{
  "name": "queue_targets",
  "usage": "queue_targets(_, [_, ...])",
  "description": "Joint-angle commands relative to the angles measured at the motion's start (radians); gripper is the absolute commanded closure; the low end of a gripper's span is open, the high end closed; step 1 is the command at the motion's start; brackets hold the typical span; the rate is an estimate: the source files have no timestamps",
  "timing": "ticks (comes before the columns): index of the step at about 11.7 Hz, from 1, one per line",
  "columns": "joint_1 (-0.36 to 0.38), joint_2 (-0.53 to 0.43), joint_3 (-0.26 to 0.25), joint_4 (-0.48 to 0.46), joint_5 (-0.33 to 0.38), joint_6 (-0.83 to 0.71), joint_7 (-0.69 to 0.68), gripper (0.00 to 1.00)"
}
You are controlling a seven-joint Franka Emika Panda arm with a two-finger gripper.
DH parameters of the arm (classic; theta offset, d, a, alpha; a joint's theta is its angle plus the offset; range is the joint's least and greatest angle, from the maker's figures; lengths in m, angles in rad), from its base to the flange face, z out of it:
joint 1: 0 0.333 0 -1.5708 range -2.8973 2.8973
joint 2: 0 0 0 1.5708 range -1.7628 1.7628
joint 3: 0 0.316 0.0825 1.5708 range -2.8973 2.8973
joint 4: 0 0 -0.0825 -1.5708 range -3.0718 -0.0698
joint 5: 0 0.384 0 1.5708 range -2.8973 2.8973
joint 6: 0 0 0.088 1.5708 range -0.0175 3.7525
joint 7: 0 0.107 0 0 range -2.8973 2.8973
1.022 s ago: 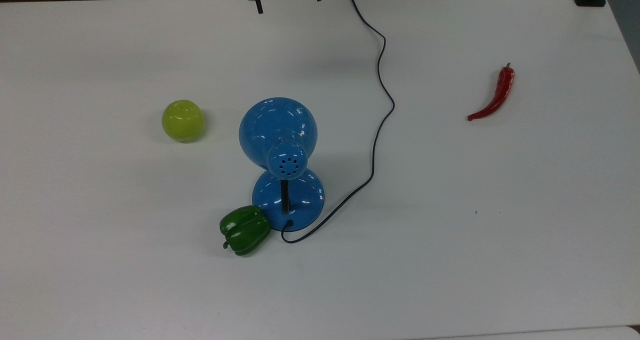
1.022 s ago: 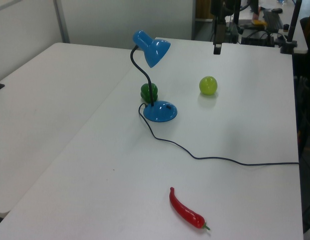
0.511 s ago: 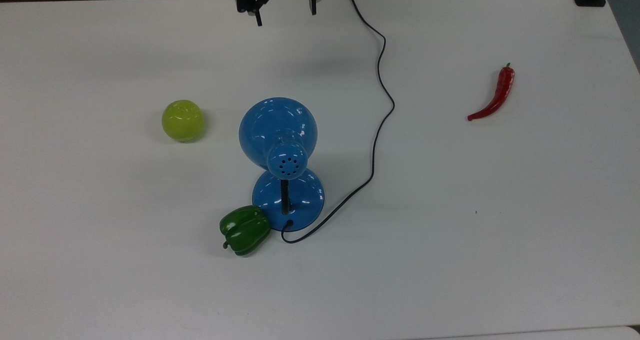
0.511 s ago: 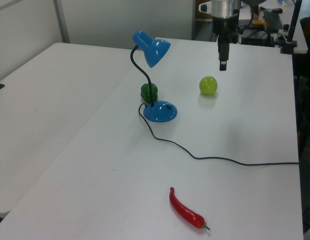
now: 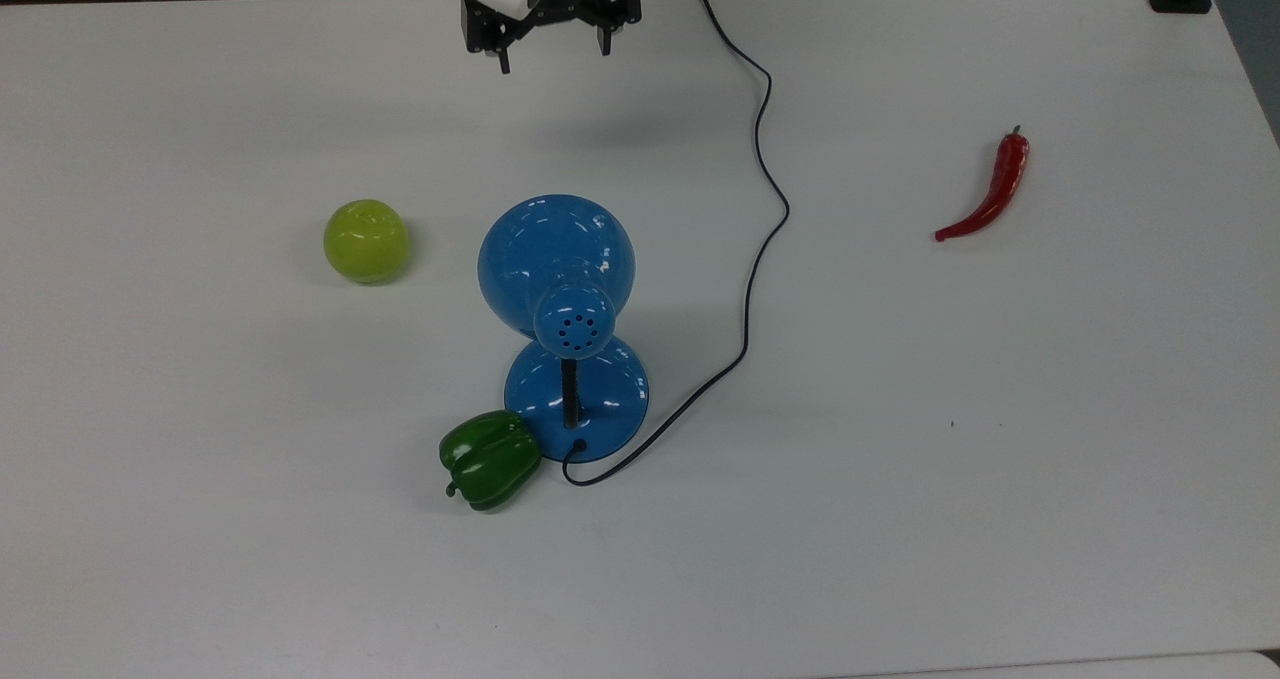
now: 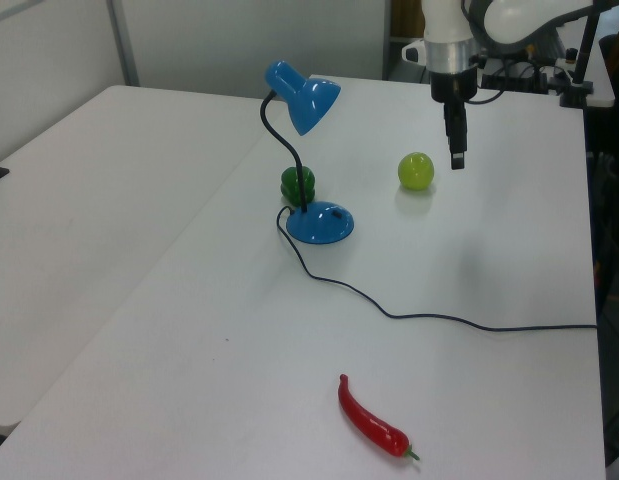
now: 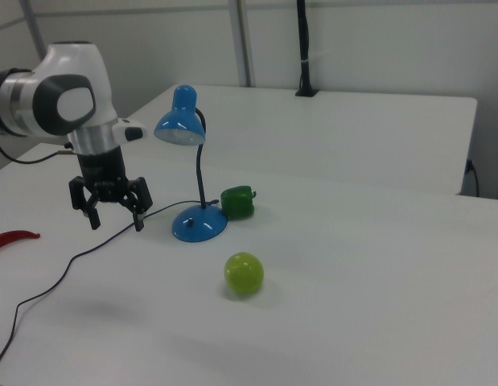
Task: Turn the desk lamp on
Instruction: 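Move the gripper toward the blue lamp's base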
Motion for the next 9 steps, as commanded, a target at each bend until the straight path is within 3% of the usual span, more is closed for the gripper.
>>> queue_targets(1, [-0.004, -0.033, 0.007, -0.125, -0.014, 0.129, -0.001, 0.0])
queue_targets(4, [-0.005, -0.01, 0.007, -0.156, -0.014, 0.234, 0.007, 0.12])
queue_targets(5, [-0.004, 0.008, 0.006, -0.164, -0.016, 0.264, 0.009, 0.2])
queue_targets(6, [-0.004, 0.018, 0.006, -0.169, -0.014, 0.291, 0.009, 0.34])
queue_targets(8, [-0.002, 0.044, 0.006, -0.169, -0.014, 0.332, 0.01, 0.84])
queue_targets(9, [-0.004, 0.054, 0.006, -0.17, -0.016, 0.369, 0.027, 1.0])
